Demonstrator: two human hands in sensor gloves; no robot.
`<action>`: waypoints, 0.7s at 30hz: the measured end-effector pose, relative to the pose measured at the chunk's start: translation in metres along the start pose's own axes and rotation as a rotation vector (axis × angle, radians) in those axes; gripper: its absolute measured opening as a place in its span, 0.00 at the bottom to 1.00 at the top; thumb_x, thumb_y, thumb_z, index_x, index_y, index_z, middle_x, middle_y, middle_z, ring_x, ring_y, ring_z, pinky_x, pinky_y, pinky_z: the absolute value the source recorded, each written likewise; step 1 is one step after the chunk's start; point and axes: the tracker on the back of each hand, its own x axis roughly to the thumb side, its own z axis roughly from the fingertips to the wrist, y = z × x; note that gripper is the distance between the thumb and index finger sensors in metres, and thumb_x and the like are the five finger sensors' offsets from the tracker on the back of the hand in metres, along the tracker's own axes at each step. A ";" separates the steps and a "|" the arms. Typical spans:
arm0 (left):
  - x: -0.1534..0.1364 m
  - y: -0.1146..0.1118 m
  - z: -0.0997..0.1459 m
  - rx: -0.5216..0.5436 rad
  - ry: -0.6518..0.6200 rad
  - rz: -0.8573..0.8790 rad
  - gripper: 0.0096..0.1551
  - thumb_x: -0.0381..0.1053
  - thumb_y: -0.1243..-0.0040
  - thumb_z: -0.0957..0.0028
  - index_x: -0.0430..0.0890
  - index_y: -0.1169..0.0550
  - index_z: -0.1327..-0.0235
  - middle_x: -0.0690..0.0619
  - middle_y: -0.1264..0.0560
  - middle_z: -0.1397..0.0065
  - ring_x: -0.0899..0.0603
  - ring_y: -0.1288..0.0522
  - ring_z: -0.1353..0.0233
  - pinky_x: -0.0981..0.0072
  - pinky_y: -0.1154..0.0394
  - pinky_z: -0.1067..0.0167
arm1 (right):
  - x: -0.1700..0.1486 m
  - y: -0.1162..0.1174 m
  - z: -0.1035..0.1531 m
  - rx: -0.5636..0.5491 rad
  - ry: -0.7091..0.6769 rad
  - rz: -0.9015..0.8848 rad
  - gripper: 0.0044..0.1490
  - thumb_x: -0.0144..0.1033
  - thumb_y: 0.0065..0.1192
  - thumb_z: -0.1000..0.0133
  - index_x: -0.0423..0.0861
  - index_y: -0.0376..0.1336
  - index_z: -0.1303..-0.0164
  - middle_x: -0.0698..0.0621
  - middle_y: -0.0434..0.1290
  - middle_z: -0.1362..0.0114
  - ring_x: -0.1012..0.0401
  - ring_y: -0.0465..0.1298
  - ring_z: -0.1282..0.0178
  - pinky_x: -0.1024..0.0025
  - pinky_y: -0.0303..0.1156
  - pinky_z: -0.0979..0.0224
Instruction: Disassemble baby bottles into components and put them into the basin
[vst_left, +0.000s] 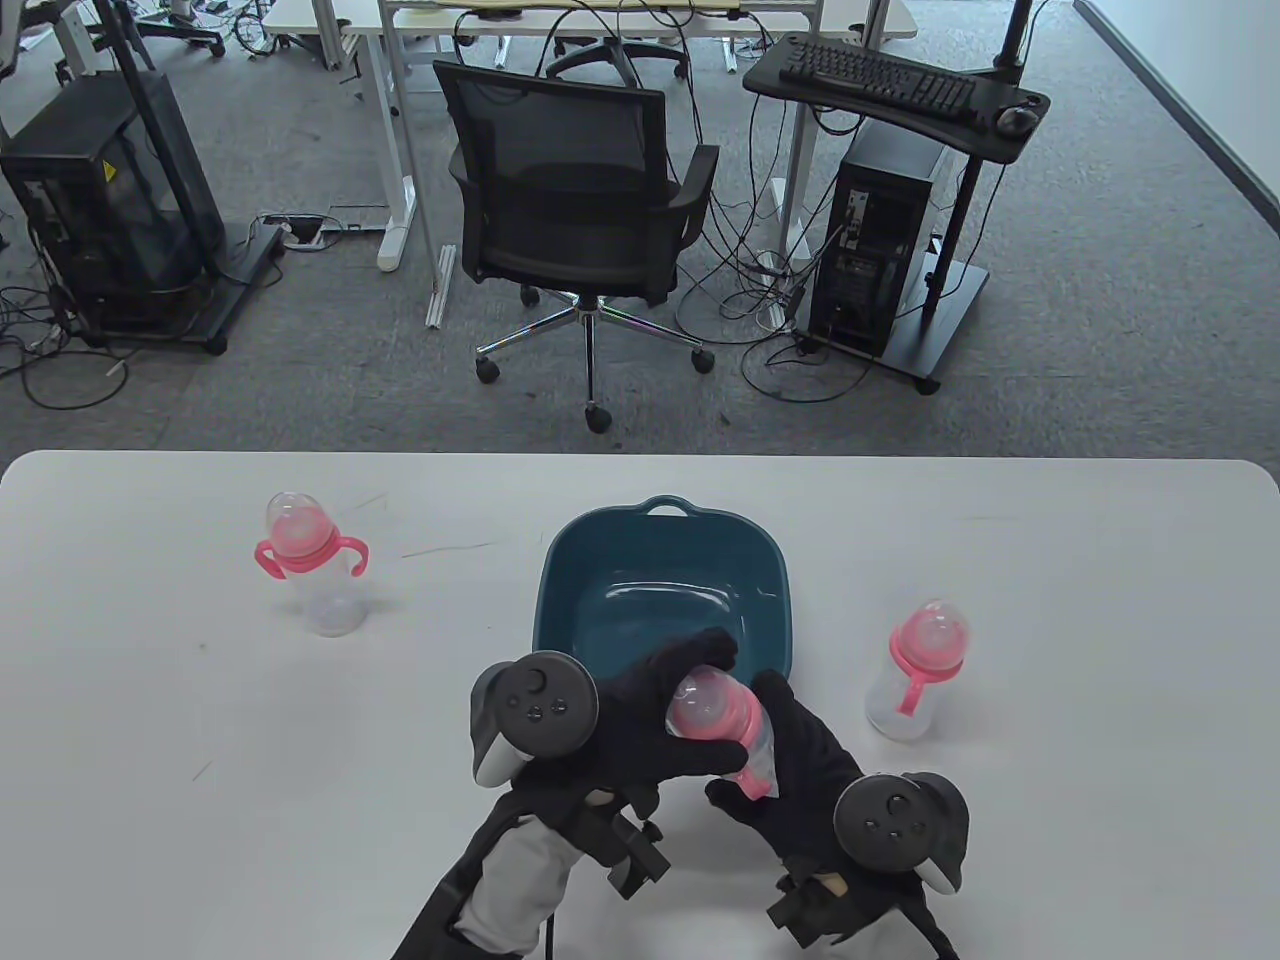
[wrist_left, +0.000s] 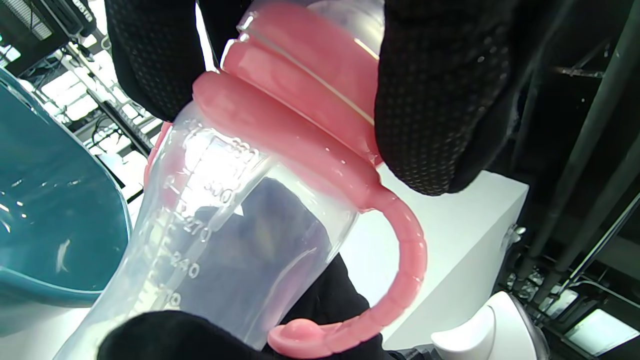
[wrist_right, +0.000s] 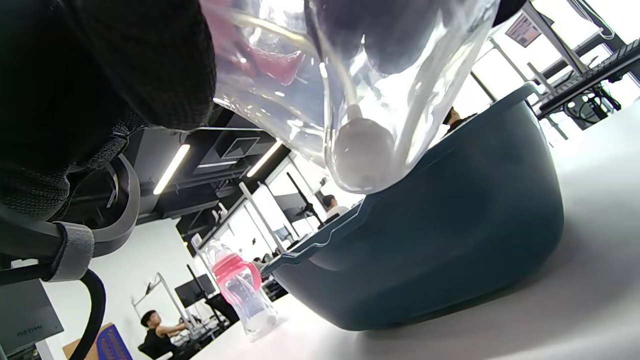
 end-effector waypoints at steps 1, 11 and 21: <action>-0.001 0.000 0.000 0.002 -0.005 0.009 0.52 0.58 0.18 0.64 0.59 0.36 0.26 0.53 0.34 0.24 0.39 0.27 0.23 0.41 0.25 0.35 | 0.000 0.000 0.000 0.000 0.001 -0.004 0.63 0.48 0.74 0.47 0.41 0.37 0.17 0.40 0.56 0.20 0.37 0.61 0.23 0.33 0.56 0.27; -0.007 0.004 0.002 0.070 -0.009 0.043 0.50 0.58 0.19 0.63 0.63 0.36 0.29 0.57 0.35 0.23 0.41 0.28 0.22 0.38 0.28 0.33 | -0.001 0.000 -0.001 0.014 0.028 -0.045 0.62 0.48 0.74 0.46 0.40 0.38 0.17 0.38 0.56 0.21 0.37 0.62 0.25 0.34 0.57 0.28; -0.033 0.031 0.014 0.294 0.138 0.046 0.51 0.56 0.24 0.56 0.66 0.44 0.26 0.60 0.43 0.19 0.43 0.37 0.15 0.39 0.40 0.24 | -0.014 -0.012 -0.002 -0.030 0.103 -0.031 0.62 0.49 0.73 0.46 0.39 0.38 0.17 0.37 0.57 0.21 0.37 0.63 0.26 0.33 0.59 0.29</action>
